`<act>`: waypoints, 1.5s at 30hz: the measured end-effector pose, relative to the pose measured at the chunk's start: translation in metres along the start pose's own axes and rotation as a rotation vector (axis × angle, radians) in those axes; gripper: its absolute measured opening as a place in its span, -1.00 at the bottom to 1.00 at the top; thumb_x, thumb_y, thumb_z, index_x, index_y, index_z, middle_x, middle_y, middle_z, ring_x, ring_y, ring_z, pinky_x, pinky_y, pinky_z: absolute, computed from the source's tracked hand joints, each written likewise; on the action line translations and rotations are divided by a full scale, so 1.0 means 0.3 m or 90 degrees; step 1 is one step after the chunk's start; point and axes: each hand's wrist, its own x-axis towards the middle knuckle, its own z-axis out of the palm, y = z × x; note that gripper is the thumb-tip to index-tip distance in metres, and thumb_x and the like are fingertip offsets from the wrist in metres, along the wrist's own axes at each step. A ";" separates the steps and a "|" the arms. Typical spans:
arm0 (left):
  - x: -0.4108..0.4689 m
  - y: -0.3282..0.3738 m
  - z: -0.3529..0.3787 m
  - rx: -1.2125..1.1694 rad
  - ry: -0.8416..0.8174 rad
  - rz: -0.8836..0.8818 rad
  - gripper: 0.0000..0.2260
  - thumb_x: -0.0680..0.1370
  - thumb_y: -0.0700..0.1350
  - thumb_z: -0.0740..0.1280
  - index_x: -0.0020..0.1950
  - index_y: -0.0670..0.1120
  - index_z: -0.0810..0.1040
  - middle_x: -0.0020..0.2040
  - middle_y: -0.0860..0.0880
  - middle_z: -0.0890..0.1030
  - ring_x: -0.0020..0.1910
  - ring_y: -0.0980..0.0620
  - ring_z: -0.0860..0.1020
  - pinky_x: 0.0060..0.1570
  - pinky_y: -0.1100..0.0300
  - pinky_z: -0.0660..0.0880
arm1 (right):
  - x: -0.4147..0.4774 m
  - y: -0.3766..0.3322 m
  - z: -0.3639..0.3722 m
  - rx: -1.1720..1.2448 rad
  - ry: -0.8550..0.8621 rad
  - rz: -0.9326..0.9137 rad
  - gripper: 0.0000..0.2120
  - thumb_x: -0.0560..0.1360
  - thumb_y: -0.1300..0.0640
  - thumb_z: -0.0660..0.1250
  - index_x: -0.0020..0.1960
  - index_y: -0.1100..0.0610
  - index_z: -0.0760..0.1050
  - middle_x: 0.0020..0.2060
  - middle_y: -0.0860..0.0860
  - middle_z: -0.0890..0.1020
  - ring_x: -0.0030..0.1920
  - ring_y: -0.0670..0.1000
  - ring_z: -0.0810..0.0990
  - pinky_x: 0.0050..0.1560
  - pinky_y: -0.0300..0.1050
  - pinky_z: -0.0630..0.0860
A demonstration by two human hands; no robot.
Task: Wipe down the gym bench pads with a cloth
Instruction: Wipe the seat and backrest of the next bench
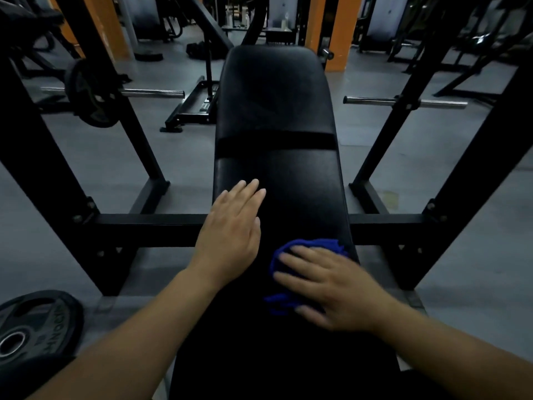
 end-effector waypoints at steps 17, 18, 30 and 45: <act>0.036 0.221 0.055 -0.070 -0.104 0.019 -0.25 0.54 0.26 0.03 0.63 -0.11 0.05 0.63 -0.11 0.08 0.61 -0.03 0.04 0.59 0.04 -0.01 | 0.281 0.140 -0.129 0.678 0.272 0.539 -0.51 0.61 0.30 0.08 0.52 0.09 0.29 0.45 -0.02 0.42 0.44 -0.11 0.34 0.45 -0.25 0.20; 0.040 0.226 0.069 0.006 -0.127 0.013 -0.21 0.53 0.34 -0.01 0.64 -0.08 -0.01 0.64 -0.09 0.00 0.62 -0.04 -0.03 0.59 0.03 -0.07 | 0.274 0.157 -0.143 0.723 0.281 0.552 -0.50 0.60 0.33 0.07 0.51 0.08 0.29 0.44 -0.01 0.44 0.43 -0.11 0.36 0.46 -0.22 0.22; 0.069 0.076 -0.064 0.135 -0.151 -0.055 -0.42 0.60 -0.09 0.17 0.62 -0.13 0.12 0.62 -0.15 0.11 0.60 -0.07 0.08 0.57 0.06 0.04 | 0.228 0.021 -0.054 0.098 -0.022 0.363 -0.28 0.51 -0.27 -0.18 0.62 -0.02 0.03 0.61 0.02 0.05 0.60 0.05 -0.01 0.56 -0.01 -0.06; 0.477 0.008 0.023 0.194 -0.091 -0.038 -0.42 0.61 0.24 -0.25 0.63 0.15 0.03 0.65 -0.05 -0.07 0.61 -0.12 -0.08 0.57 -0.05 -0.07 | 0.402 0.301 -0.118 0.027 0.040 0.474 -0.28 0.49 -0.18 -0.21 0.62 0.04 0.00 0.60 0.15 0.04 0.59 0.17 0.01 0.55 0.08 0.00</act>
